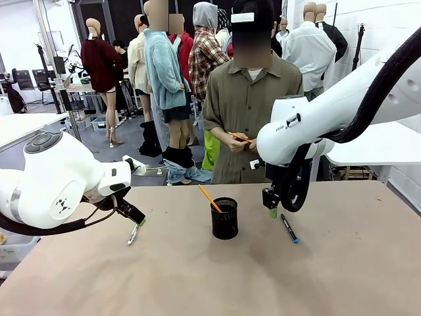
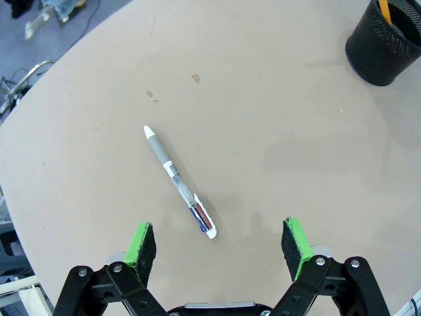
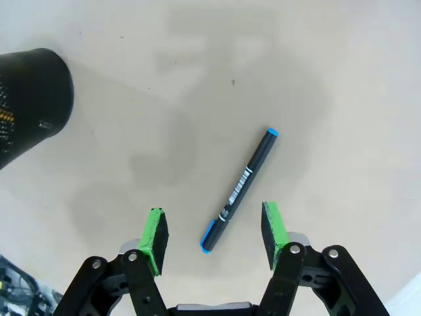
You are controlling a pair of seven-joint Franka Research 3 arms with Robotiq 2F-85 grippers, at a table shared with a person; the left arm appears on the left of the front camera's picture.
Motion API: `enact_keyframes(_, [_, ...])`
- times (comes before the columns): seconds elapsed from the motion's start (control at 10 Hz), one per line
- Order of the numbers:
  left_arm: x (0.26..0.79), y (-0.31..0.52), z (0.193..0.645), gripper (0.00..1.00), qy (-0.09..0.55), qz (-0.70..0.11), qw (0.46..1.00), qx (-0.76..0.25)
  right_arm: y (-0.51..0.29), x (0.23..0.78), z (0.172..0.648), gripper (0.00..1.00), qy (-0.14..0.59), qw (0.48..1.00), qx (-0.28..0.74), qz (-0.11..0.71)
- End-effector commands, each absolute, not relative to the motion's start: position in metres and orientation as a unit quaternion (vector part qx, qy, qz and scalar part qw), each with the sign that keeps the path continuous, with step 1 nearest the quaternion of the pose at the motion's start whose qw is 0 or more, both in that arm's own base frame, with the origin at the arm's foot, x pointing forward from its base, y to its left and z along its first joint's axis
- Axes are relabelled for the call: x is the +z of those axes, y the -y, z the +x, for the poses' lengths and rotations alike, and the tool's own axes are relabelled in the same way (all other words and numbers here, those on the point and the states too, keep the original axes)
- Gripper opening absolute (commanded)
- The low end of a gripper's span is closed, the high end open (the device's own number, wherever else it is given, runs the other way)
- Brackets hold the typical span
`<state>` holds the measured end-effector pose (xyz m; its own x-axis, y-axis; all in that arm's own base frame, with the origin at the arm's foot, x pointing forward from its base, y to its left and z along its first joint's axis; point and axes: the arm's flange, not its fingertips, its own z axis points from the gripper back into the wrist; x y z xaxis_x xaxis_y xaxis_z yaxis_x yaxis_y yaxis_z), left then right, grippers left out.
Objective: Place the pens into the pen holder.
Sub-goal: Pick up a writing instrument from the table and place it into the Pen holder.
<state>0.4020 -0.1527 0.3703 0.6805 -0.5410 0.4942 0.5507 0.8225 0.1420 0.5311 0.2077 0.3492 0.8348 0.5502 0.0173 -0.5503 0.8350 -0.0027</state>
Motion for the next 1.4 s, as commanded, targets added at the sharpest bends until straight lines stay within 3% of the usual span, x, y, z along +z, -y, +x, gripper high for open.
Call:
enact_keyframes(0.0, [0.371, 0.151, 0.402, 1.00, 0.267, -0.010, 0.917, -0.296, -0.211, 0.327, 0.531, 0.72, 0.013, 0.967, 0.252, -0.016])
enact_keyframes(0.8, [0.371, 0.151, 0.402, 1.00, 0.267, -0.010, 0.917, -0.296, -0.196, 0.292, 0.532, 0.69, 0.004, 0.980, 0.196, -0.026])
enact_keyframes(1.1, [0.371, 0.151, 0.402, 1.00, 0.267, -0.010, 0.917, -0.296, -0.194, 0.292, 0.532, 0.12, 0.001, 0.980, 0.199, -0.020])
enact_keyframes(1.2, [0.371, 0.151, 0.402, 1.00, 0.267, -0.010, 0.917, -0.296, -0.193, 0.291, 0.532, 0.00, -0.003, 0.980, 0.200, -0.018])
enact_keyframes(1.3, [0.371, 0.151, 0.402, 1.00, 0.267, -0.010, 0.917, -0.296, -0.193, 0.290, 0.532, 0.00, -0.007, 0.979, 0.201, -0.016])
